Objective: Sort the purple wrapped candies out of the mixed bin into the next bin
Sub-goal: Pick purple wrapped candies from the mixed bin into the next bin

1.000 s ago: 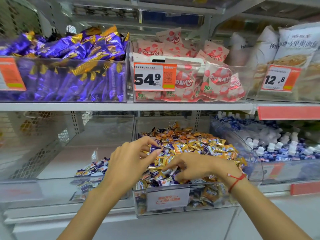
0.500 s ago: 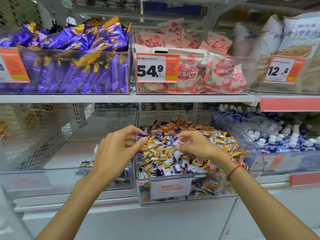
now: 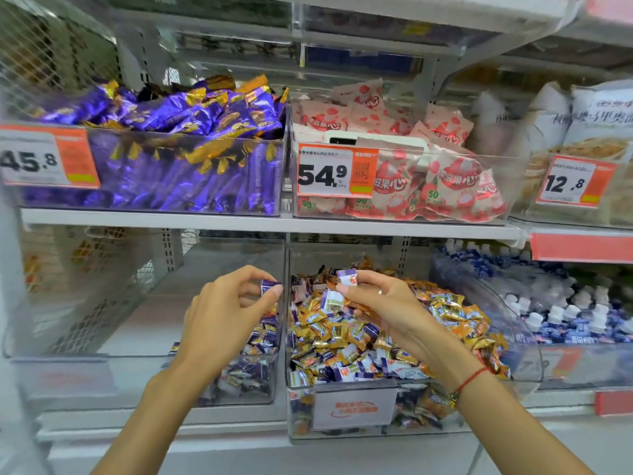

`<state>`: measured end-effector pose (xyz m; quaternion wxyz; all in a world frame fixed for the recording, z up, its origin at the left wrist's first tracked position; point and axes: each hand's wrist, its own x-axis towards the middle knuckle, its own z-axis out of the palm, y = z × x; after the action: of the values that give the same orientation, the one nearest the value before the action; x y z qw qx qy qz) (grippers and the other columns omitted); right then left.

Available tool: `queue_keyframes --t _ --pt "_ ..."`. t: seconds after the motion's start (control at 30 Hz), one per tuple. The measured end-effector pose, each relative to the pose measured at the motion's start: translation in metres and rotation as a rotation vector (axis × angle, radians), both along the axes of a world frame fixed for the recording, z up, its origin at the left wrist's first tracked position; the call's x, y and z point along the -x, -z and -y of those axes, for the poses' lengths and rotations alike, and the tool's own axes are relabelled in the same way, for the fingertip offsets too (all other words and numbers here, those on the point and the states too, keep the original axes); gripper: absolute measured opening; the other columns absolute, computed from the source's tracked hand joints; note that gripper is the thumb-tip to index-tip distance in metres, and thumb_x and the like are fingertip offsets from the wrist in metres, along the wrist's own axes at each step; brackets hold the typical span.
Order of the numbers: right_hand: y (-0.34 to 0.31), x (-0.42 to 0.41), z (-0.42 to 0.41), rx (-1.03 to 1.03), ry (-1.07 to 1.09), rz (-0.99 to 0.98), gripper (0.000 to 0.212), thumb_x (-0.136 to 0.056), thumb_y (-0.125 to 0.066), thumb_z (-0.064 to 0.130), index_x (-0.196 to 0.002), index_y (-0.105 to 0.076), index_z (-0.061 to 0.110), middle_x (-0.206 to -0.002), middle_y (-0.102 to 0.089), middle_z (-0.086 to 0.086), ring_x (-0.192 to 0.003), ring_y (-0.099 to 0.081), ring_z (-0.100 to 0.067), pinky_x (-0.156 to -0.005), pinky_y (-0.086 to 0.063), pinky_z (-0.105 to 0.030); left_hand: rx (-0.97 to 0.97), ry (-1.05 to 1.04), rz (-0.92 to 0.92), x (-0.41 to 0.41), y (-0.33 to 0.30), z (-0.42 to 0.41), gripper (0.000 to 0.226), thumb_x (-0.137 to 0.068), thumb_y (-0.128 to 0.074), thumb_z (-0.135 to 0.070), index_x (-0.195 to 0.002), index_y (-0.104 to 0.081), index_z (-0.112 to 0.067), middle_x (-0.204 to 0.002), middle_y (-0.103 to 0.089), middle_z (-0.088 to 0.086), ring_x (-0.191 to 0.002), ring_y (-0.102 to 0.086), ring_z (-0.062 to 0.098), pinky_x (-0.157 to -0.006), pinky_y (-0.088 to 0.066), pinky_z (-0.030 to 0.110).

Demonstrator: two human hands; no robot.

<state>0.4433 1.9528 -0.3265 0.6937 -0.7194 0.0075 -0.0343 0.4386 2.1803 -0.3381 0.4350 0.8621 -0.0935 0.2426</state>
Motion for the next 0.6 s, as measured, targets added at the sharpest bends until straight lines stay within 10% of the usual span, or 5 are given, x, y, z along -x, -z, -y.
queue_keyframes --t 0.2,0.37,0.6 --pt "-0.018 -0.017 -0.073 0.278 -0.063 0.290 0.037 -0.081 -0.077 0.020 -0.116 -0.067 0.011 -0.104 -0.071 -0.007 -0.072 -0.067 -0.007 -0.061 -0.053 -0.019 -0.007 -0.147 -0.076 -0.014 0.000 -0.049 0.012 -0.085 -0.065 -0.048 -0.089 -0.066 -0.037 -0.067 -0.070 -0.019 -0.080 -0.068 0.006 -0.079 -0.053 0.037" --pt "-0.015 -0.052 -0.127 0.852 -0.173 0.427 0.052 -0.087 -0.069 0.020 -0.137 -0.054 0.019 -0.121 -0.067 -0.005 -0.113 -0.062 -0.014 -0.098 -0.049 -0.034 -0.019 -0.249 -0.096 -0.018 0.001 -0.073 0.015 -0.087 -0.065 -0.047 -0.095 -0.066 -0.035 -0.079 -0.070 -0.015 -0.085 -0.067 0.012 -0.071 -0.049 0.031" --pt "-0.008 -0.025 -0.095 0.723 -0.135 0.458 0.022 -0.093 -0.058 0.009 -0.106 -0.070 0.023 -0.082 -0.073 0.006 -0.055 -0.066 -0.008 -0.059 -0.051 -0.012 0.021 -0.150 -0.004 -0.021 0.014 -0.054 0.015 -0.089 -0.063 -0.044 -0.099 -0.063 -0.033 -0.079 -0.071 -0.015 -0.085 -0.067 0.002 -0.079 -0.053 0.032"
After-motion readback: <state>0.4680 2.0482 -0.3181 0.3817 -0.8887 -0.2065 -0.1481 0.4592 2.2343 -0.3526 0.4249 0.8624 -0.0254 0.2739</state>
